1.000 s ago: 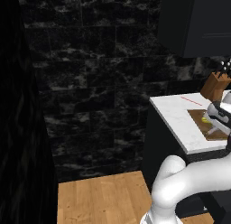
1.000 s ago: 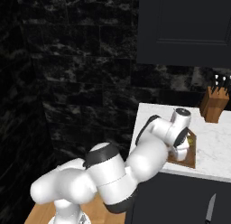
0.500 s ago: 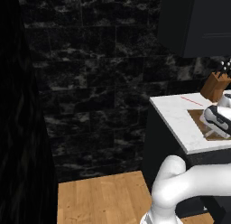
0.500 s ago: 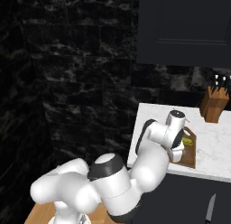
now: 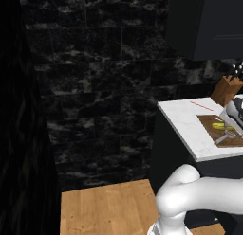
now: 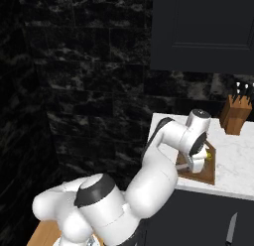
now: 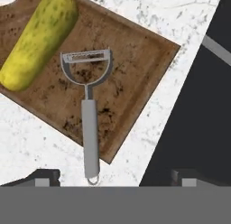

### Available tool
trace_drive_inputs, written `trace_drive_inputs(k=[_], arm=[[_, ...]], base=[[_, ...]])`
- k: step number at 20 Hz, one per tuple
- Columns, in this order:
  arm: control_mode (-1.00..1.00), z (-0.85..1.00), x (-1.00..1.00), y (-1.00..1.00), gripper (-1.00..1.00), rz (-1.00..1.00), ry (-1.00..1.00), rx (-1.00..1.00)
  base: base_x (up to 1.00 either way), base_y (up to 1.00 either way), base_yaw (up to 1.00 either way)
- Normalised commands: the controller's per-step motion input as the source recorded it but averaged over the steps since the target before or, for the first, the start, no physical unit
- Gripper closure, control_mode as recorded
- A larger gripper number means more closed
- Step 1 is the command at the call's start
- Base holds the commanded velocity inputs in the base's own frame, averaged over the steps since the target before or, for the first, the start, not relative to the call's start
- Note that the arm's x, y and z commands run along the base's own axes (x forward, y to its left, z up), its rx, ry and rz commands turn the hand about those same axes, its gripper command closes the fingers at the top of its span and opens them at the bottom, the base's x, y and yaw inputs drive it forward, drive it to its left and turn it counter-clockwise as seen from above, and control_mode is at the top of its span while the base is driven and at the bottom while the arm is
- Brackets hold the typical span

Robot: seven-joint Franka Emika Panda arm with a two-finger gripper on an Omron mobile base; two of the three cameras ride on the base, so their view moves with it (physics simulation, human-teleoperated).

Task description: Place the appropriate cutting tool for cutting the cucumber skin on the cutting board.

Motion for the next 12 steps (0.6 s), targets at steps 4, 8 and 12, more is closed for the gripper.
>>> trace_drive_inputs(k=[4, 8, 12], arm=[[-1.0, 0.66, -0.69, 0.42, -1.0, 0.0, -0.09, 0.0], [-1.0, 0.43, -0.54, 0.86, -1.0, 0.0, -0.13, -0.06], [-1.0, 0.14, -0.38, 0.98, -1.0, 0.0, -0.05, -0.11]], base=[[0.0, 0.0, 0.0], [0.0, 0.0, 0.0], [0.0, 0.0, 0.0]])
